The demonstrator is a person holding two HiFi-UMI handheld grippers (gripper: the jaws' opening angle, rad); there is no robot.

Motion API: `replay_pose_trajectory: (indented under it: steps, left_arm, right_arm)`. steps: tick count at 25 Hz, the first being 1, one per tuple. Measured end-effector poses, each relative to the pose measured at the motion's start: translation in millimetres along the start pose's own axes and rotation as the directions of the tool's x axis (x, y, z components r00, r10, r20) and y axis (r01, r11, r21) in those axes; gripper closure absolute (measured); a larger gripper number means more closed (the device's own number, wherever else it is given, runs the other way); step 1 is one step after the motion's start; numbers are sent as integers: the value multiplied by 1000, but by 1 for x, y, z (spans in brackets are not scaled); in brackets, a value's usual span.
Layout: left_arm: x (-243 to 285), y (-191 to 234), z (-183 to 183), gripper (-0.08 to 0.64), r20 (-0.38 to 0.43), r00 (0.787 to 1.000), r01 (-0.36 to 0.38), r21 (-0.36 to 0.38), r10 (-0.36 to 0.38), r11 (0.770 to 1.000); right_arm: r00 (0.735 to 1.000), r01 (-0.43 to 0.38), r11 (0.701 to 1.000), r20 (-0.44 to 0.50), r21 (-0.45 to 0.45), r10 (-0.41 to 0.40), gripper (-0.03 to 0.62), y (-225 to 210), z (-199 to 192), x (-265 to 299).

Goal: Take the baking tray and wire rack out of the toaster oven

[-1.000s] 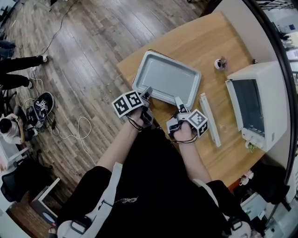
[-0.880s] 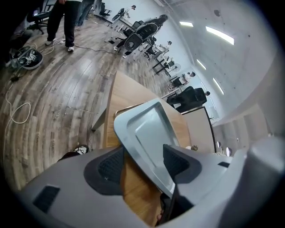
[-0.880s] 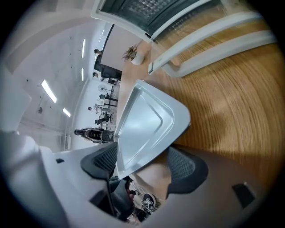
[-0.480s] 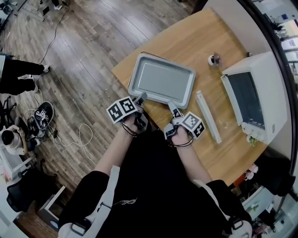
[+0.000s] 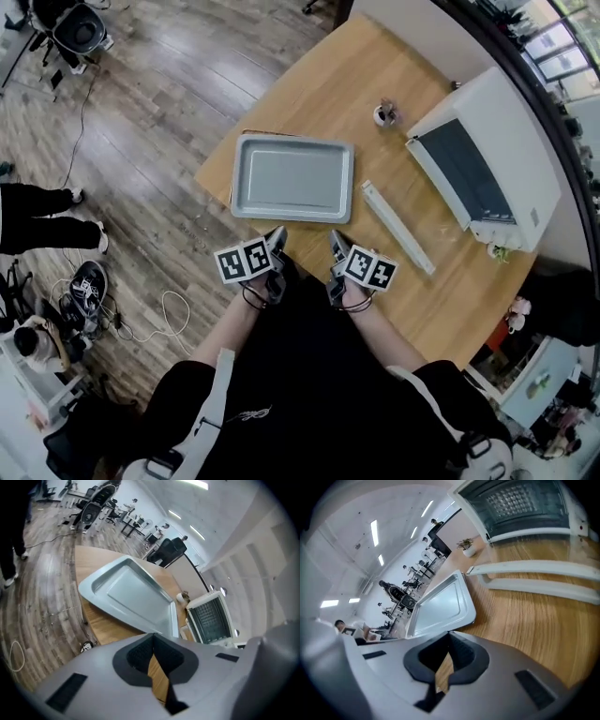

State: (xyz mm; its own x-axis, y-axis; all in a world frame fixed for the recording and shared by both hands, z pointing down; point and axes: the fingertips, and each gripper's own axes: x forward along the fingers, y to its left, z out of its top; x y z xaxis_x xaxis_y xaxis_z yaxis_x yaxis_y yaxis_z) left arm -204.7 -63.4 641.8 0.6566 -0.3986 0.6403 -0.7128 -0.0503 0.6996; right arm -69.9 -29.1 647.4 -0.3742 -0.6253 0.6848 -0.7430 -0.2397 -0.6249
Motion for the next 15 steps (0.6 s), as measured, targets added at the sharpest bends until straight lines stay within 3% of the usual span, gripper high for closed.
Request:
replay_pose_trajectory:
  steps: [5,8,11,15]
  left_arm:
    - [11,-27,-7,537,-58,998,4,139,4,990]
    - [19,-50,3,537,-62,998,28,231,-14,973]
    - [22,-85,20,537,-37,998,52,352,-42,934]
    - [11,-140,51,537,46,993,70,524,-110,849]
  right_arm:
    - [999,47,993,29,-111,-44,586,-19,9,-21]
    - [993,82,982,95,-171,-67,584,-19,28,-36]
    - [976,129,955,206,-265,-74,584,-8,61,-58]
    - [935,185,906,351,-380,-44,584,22,111,-91]
